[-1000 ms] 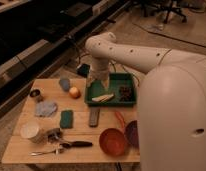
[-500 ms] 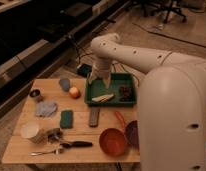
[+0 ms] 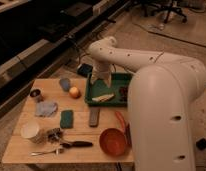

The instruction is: Place banana in table surface

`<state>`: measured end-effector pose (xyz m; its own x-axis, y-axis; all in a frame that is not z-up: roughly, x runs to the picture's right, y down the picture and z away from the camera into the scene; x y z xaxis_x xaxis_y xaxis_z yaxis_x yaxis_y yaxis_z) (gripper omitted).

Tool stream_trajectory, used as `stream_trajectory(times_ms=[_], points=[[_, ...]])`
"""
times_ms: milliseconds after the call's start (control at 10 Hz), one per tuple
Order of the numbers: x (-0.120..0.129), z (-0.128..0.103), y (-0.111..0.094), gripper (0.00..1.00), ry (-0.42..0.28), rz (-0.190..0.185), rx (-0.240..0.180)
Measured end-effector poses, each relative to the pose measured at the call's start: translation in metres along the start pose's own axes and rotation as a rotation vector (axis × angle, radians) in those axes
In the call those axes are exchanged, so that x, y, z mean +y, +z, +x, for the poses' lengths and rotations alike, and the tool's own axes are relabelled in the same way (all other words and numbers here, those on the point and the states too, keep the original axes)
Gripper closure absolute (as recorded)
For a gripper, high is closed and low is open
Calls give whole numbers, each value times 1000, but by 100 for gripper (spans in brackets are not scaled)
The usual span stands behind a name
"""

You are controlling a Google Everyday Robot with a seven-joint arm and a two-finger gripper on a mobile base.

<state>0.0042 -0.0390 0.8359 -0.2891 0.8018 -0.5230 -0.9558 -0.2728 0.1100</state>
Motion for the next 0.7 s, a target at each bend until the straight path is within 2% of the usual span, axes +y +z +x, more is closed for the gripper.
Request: stream_trajectory(times_ms=[200, 700], points=[[-5, -8, 12, 35, 26, 21, 4], [-19, -9, 51, 35, 87, 39, 54]])
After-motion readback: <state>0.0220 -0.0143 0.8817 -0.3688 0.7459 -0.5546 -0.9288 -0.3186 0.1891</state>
